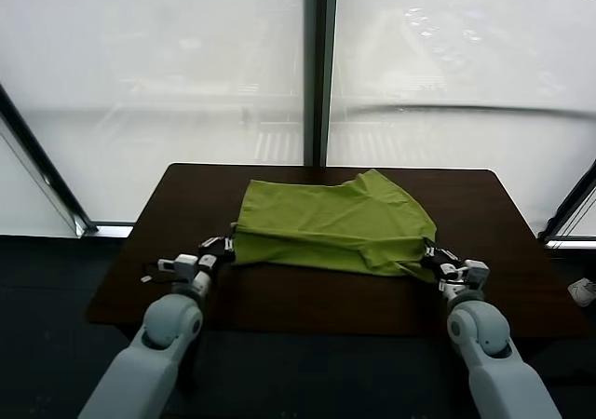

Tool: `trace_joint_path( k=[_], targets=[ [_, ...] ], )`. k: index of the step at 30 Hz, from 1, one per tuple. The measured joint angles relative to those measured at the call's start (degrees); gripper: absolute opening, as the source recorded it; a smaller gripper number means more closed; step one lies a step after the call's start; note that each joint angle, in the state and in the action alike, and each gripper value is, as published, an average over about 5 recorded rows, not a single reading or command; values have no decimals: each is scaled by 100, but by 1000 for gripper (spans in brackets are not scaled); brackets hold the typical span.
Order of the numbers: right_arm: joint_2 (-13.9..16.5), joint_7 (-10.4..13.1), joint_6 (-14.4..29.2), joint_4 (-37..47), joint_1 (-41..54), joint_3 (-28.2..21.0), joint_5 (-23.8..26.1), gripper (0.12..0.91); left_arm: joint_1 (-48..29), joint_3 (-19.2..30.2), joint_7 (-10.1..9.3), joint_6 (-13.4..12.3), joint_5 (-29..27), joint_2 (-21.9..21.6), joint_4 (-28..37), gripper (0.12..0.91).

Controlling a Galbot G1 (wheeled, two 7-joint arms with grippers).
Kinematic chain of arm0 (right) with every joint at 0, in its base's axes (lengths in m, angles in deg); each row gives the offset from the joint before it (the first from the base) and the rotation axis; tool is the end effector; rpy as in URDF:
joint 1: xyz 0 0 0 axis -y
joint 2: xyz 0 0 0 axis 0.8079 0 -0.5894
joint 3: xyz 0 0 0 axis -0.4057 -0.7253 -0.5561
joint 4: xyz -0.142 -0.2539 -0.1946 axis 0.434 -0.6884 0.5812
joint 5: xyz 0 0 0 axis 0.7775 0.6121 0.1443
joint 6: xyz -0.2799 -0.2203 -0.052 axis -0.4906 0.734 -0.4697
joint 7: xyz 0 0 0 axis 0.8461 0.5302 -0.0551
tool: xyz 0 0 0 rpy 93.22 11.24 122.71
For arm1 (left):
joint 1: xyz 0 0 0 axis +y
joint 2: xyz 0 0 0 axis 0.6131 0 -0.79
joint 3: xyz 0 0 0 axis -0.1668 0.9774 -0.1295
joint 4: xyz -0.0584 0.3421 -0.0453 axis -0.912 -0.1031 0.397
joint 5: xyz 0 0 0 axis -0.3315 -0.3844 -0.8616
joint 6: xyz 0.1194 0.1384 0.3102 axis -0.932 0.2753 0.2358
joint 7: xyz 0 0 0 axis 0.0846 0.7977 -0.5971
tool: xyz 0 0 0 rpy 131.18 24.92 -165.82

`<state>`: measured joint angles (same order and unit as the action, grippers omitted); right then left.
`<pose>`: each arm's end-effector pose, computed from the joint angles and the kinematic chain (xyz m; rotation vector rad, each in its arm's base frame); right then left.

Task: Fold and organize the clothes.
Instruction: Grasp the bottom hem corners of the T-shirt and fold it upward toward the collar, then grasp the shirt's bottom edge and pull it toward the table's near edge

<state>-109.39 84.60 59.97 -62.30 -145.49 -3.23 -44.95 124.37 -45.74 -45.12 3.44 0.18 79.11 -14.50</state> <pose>0.3493 -0.1086 -0.3091 -0.0919 -2.8289 -0.2706 0.3675 0.0453 -0.3230 -0.2771 -2.8840 -0.0387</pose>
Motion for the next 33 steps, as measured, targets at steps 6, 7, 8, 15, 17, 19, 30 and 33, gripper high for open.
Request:
trace_joint_path(
  k=[6,7,8,15,17,19,30,33],
  targets=[
    [27,-195,30,-98,-101,60,28,555,-33,20,-1,4,-66,-26,4,282],
    [49,-238,37,-139,-144,88,40,612,-29,17,-5,-4,-93,-34,-16,357],
    [75,-282,44,-186,-193,116,55,668,-25,14,-8,-13,-128,-43,-35,432],
    [305,-465,8,-625,-644,283,367,902,127,-80,-154,225,-97,-146,-259,845],
    [392,-476,-28,-801,-825,338,481,905,270,-135,-208,360,18,-174,-425,886],
    [484,-491,-43,-989,-1025,393,576,907,466,-183,-231,440,60,-172,-629,903],
    [718,-580,-114,-1417,-1758,483,668,906,1216,-260,-220,461,-190,79,-1075,907],
    [721,-580,-118,-1423,-1839,489,659,886,1272,-268,-217,457,-199,106,-1095,907]
  ],
)
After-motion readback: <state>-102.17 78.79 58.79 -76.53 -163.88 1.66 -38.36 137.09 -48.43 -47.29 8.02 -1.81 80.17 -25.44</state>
